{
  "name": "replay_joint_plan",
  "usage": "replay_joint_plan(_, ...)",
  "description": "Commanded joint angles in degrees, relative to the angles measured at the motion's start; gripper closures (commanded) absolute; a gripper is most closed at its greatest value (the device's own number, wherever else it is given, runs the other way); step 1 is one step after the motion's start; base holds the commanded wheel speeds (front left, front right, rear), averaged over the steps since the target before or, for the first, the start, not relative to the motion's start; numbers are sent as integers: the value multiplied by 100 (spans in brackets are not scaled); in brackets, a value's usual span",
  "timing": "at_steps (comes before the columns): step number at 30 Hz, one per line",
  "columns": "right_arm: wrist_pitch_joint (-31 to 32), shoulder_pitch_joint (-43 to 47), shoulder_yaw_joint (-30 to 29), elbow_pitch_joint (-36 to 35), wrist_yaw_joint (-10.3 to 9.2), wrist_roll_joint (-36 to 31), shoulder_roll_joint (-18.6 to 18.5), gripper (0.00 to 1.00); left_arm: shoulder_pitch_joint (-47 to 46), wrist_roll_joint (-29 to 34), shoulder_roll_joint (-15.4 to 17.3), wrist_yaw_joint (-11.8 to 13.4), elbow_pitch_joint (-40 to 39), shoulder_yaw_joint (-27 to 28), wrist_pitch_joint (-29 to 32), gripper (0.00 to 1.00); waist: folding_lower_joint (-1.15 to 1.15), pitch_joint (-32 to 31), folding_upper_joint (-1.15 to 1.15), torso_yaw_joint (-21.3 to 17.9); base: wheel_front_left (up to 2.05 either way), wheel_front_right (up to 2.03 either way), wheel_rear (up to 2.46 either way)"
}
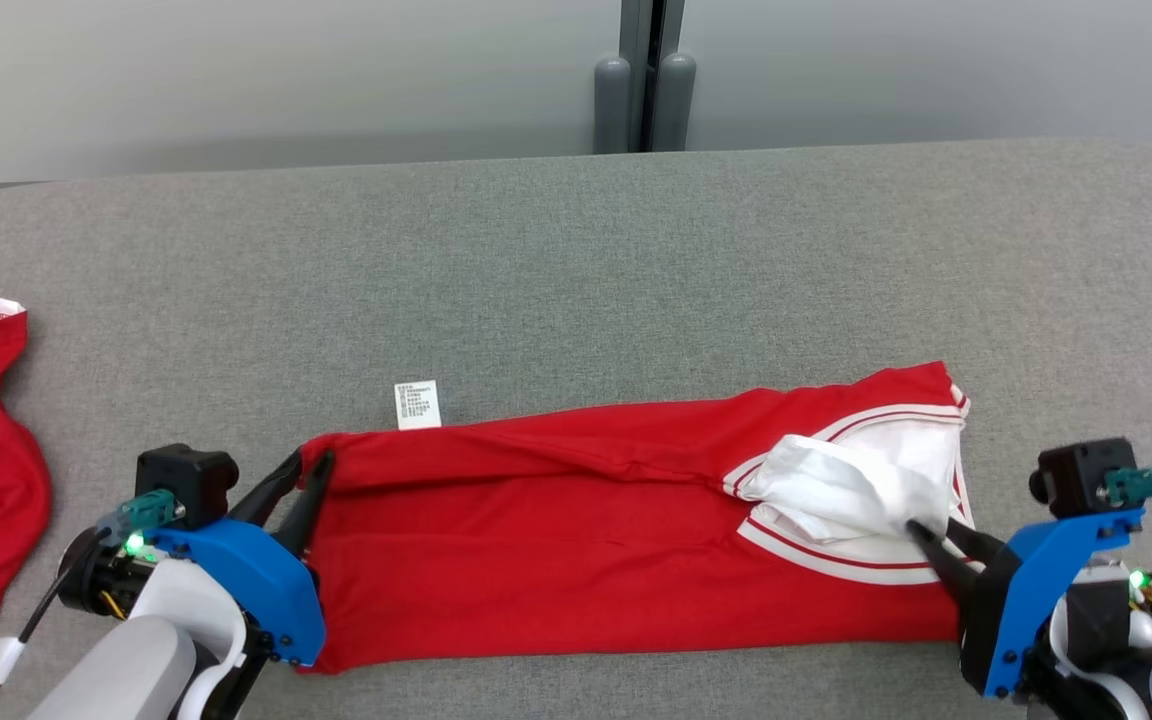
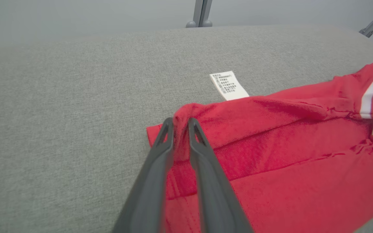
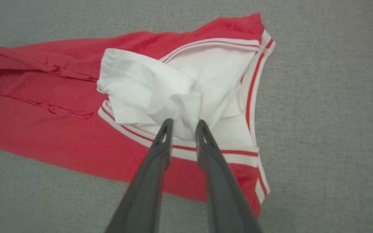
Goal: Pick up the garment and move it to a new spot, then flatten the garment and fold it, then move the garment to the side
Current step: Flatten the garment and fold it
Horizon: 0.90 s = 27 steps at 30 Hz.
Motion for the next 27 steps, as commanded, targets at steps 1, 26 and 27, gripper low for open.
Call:
replay_joint_plan(1,61,207,-14,-119,3,-12,61,0,90,3,-62,75,54,47,-115,0,0,-22,1,6,0,0,0)
replay_joint_plan(26,-1065,86,-1333,332,3,-330,652,0,1244,895,-1163,642,-465,1758,-1799,0,0,-507,1,247,0,0,0)
replay_joint_plan(27,-1162,5,-1352,503,3,-285,650,0,1293,969,-1197,605,-455,1814,-1799,0,0,-510,1,254,0,0,0)
